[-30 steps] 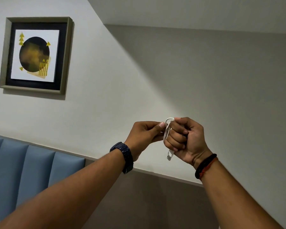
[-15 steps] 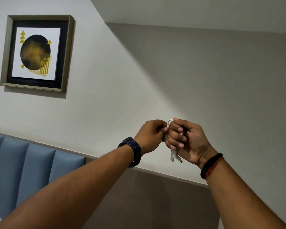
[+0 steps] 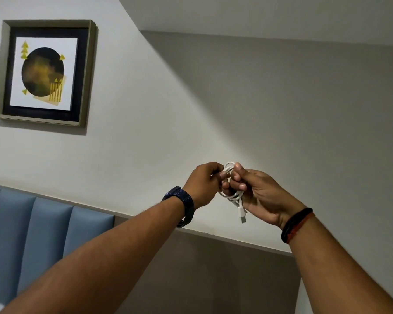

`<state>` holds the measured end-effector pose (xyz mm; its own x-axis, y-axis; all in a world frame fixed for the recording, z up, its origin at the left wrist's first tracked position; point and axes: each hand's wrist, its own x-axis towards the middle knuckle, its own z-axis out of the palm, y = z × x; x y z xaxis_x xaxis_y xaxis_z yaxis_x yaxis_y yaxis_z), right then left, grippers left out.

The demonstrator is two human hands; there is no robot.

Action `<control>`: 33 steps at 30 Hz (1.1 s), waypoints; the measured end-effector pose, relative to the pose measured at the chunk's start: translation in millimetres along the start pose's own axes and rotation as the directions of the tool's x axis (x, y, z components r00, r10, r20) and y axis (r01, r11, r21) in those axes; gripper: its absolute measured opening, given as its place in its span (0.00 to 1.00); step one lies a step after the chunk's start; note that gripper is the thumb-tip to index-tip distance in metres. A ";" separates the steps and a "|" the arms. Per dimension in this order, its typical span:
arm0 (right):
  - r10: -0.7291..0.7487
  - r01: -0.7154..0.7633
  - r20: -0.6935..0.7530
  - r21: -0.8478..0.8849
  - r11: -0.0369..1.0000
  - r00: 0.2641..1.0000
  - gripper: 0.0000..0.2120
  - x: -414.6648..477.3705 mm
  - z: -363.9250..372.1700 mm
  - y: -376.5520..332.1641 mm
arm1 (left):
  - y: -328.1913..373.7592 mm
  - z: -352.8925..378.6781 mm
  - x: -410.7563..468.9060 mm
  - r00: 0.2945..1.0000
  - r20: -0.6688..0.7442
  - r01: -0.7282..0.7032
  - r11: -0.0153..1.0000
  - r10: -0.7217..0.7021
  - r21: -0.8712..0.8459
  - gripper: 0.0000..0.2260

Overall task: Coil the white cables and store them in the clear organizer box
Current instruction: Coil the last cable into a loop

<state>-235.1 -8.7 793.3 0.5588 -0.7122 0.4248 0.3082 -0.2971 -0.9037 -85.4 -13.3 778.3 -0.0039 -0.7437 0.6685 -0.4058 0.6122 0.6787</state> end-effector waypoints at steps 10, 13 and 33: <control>-0.174 0.020 -0.260 -0.504 0.863 0.950 0.10 4.0 -8.6 13.0 | -9.1 -6.0 1.9 0.996 -0.033 0.083 0.991 -0.087 -0.109 0.07; -0.247 0.005 -0.303 -0.624 0.781 0.920 0.09 5.6 -2.5 15.7 | -12.2 -4.6 0.8 0.987 -0.023 0.147 0.956 -0.158 -0.254 0.08; -0.415 -0.172 -0.362 -0.887 0.429 0.835 0.09 9.2 4.0 20.4 | -15.6 5.0 -10.5 0.962 -0.024 0.162 0.642 -0.271 -0.749 0.12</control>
<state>-220.6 -18.8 779.0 0.0596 -0.7014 0.7103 -0.6468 -0.5691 -0.5078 -83.5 -16.3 759.2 0.1285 -0.8749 0.4670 0.4238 0.4742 0.7717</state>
